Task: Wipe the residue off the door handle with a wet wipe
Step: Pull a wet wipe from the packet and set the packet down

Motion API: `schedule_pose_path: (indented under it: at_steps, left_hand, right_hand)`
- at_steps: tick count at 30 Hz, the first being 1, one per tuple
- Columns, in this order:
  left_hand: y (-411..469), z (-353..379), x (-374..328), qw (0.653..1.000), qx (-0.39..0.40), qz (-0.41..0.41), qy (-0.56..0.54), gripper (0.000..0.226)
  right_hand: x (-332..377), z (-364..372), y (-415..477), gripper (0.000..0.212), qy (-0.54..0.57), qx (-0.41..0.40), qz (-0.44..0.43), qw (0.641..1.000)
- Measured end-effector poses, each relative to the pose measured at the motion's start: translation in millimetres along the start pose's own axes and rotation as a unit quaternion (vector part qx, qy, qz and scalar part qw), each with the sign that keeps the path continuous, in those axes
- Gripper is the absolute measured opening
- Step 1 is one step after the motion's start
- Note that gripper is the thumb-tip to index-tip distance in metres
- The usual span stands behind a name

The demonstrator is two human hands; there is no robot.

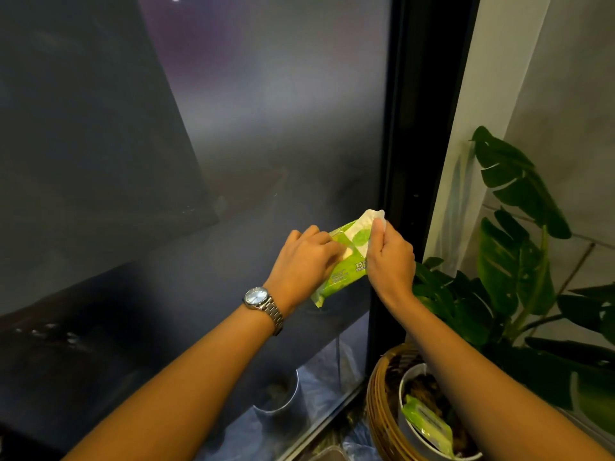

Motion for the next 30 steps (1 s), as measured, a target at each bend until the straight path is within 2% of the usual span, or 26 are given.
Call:
schedule_pose_path:
  at_steps: [2,8,13,17,19,22,26,30]
  left_hand:
    - [3,0,0,1.000,0.011,0.000,0.005,0.024]
    - [10,1,0,0.999,0.033,-0.022,0.001,0.032]
    - [14,6,1,0.999,0.043,-0.021,0.004,0.026]
    - [14,8,2,0.999,0.028,-0.021,0.009,0.037]
    - [12,11,4,0.998,0.050,-0.028,-0.006,0.032]
    - [9,12,6,0.992,0.066,-0.062,-0.085,0.020]
    - [6,12,7,0.965,0.056,-0.121,-0.227,0.008]
    - [2,14,7,0.934,0.030,-0.170,-0.313,0.014]
  right_hand:
    - [3,0,0,0.043,-0.002,0.006,-0.018,1.000]
    - [7,2,0,0.041,-0.002,0.009,-0.039,0.999]
    - [6,6,-1,0.040,-0.006,0.009,-0.037,0.999]
    - [5,7,0,0.040,-0.006,0.006,-0.039,0.999]
    - [3,8,1,0.040,-0.007,0.007,-0.038,0.999]
    - [-1,9,3,0.040,-0.014,0.012,-0.040,0.999]
    - [-7,13,1,0.039,-0.068,0.021,-0.055,0.996]
    - [-13,16,1,0.038,-0.082,0.026,-0.046,0.995]
Point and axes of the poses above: each hand's wrist, its own y-axis towards the middle knuckle, its own z-axis out of the palm, x = y × z, the point moved 4 cm from there along y, towards the middle knuckle, and after that the axes turned 3 degrees about -z, right-handed, at the moved point
